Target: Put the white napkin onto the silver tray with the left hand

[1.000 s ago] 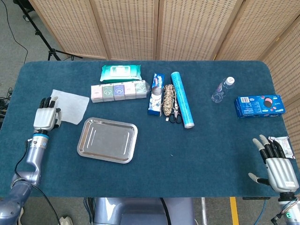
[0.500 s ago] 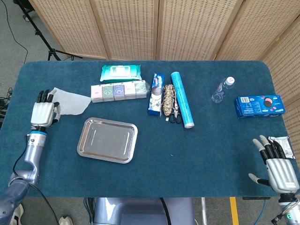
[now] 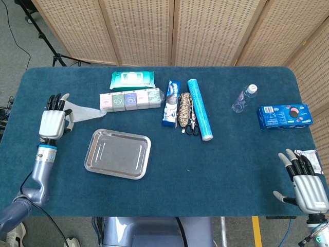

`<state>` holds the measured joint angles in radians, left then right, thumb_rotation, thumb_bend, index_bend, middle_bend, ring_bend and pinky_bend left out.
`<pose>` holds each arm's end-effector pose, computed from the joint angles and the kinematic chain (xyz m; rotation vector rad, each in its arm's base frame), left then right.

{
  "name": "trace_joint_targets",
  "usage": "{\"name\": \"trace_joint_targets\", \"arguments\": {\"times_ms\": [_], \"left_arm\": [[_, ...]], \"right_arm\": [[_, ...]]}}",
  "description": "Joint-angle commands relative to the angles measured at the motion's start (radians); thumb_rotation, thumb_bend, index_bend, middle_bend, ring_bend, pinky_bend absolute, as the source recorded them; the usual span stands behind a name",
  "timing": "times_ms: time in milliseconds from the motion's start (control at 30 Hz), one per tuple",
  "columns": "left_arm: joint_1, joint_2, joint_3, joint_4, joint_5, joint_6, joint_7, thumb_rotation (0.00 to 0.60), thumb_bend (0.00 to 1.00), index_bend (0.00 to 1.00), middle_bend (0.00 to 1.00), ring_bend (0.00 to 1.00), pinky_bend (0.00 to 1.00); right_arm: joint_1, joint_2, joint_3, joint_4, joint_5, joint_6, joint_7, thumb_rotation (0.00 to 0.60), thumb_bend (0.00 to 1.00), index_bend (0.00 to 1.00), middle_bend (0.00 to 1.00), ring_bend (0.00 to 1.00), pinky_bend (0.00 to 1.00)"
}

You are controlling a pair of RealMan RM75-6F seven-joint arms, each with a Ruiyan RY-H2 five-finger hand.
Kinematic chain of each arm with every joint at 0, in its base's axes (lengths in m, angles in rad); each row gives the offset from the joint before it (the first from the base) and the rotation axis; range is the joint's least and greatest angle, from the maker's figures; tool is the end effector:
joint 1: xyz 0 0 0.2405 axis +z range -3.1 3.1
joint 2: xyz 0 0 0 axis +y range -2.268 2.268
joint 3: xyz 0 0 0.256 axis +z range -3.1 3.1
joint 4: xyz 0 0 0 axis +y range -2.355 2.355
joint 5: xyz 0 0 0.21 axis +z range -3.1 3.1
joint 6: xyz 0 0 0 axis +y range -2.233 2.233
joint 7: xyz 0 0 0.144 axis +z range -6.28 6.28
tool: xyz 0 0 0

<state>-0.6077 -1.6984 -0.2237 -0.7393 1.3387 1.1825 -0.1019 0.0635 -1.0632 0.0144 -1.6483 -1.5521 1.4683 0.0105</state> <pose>-0.2797 0.3906 0.0585 -1.4386 -0.7096 -0.9761 -0.3089 -0.1664 0.1636 1.4478 -0.9276 0.8768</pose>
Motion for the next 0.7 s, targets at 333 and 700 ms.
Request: {"name": "trace_joint_targets", "arguments": {"times_ms": [333, 700], "left_arm": [[0.045, 0.178, -0.035, -0.571, -0.052, 0.088, 0.285, 0.600, 0.45, 0.87, 0.15, 0.00, 0.00], [0.065, 0.184, 0.011, -0.816, -0.106, 0.071, 0.428, 0.600, 0.46, 0.87, 0.15, 0.00, 0.00]], "right_arm": [[-0.012, 0.007, -0.003, 0.002, -0.015, 0.025, 0.019, 0.600, 0.00, 0.04, 0.00, 0.00, 0.00], [-0.020, 0.015, -0.003, 0.004, -0.023, 0.040, 0.037, 0.600, 0.00, 0.04, 0.00, 0.00, 0.00]]}}
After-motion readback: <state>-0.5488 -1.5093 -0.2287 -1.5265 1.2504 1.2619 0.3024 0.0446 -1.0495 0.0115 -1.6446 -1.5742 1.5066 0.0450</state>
